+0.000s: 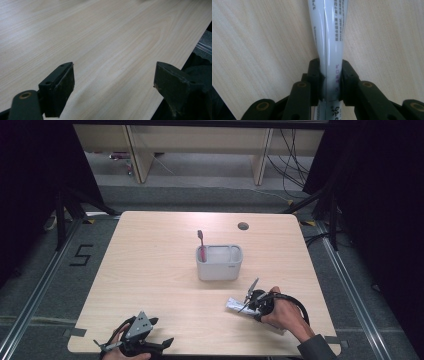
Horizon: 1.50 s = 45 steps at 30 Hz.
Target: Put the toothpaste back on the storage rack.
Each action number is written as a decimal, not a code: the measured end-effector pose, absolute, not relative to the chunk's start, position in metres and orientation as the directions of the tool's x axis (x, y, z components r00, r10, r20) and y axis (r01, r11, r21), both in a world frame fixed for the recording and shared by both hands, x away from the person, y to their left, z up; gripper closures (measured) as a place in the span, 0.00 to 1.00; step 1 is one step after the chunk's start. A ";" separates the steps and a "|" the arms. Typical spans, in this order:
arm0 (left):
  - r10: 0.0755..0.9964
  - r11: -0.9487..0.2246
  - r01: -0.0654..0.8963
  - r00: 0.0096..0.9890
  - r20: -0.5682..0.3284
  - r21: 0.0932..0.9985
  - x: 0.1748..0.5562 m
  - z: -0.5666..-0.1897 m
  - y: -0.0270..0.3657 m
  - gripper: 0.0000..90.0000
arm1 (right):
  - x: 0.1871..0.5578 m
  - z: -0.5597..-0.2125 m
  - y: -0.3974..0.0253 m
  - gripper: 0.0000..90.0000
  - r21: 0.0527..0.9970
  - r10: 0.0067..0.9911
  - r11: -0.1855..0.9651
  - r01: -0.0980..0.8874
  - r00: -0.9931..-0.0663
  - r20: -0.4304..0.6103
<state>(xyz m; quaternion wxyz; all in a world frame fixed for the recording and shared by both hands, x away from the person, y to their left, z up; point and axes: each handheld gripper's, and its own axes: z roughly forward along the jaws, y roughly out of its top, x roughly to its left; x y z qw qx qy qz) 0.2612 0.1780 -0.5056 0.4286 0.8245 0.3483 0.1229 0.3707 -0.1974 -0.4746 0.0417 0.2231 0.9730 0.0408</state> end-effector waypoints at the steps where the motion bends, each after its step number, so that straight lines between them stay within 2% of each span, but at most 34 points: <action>1: 0.682 -0.383 0.471 0.724 -0.100 0.795 0.261 -0.506 0.178 0.18 | 0.370 -0.474 -0.197 0.82 0.094 0.435 0.899 0.428 -0.898 -0.072; 5: 0.682 -0.384 0.470 0.725 -0.099 0.795 0.261 -0.506 0.178 0.18 | 0.369 -0.473 -0.196 0.83 0.088 0.437 0.898 0.430 -0.897 -0.069; 11: 0.678 -0.402 0.469 0.730 -0.088 0.786 0.262 -0.505 0.179 0.18 | 0.365 -0.472 -0.200 0.83 0.138 0.459 0.882 0.450 -0.888 -0.038; 16: 0.684 -0.395 0.468 0.724 -0.087 0.790 0.261 -0.506 0.178 0.18 | 0.364 -0.461 -0.209 0.83 0.221 0.472 0.864 0.453 -0.881 -0.040; 17: 0.676 -0.423 0.461 0.734 -0.067 0.780 0.262 -0.505 0.180 0.18 | 0.363 -0.458 -0.210 0.83 0.251 0.480 0.854 0.455 -0.876 -0.044; 18: 0.684 -0.384 0.470 0.723 -0.097 0.795 0.261 -0.507 0.177 0.18 | 0.363 -0.455 -0.212 0.83 0.278 0.468 0.855 0.439 -0.882 -0.048; 27: 0.681 -0.400 0.470 0.727 -0.087 0.787 0.261 -0.506 0.178 0.18 | 0.365 -0.436 -0.221 0.83 0.452 0.533 0.758 0.470 -0.846 -0.015; 38: 0.672 -0.429 0.463 0.737 -0.068 0.775 0.262 -0.506 0.179 0.18 | 0.369 -0.421 -0.224 0.83 0.585 0.577 0.660 0.471 -0.816 0.007; 45: 0.677 -0.419 0.466 0.732 -0.073 0.780 0.260 -0.505 0.179 0.18 | 0.374 -0.417 -0.223 0.83 0.647 0.551 0.634 0.425 -0.835 0.009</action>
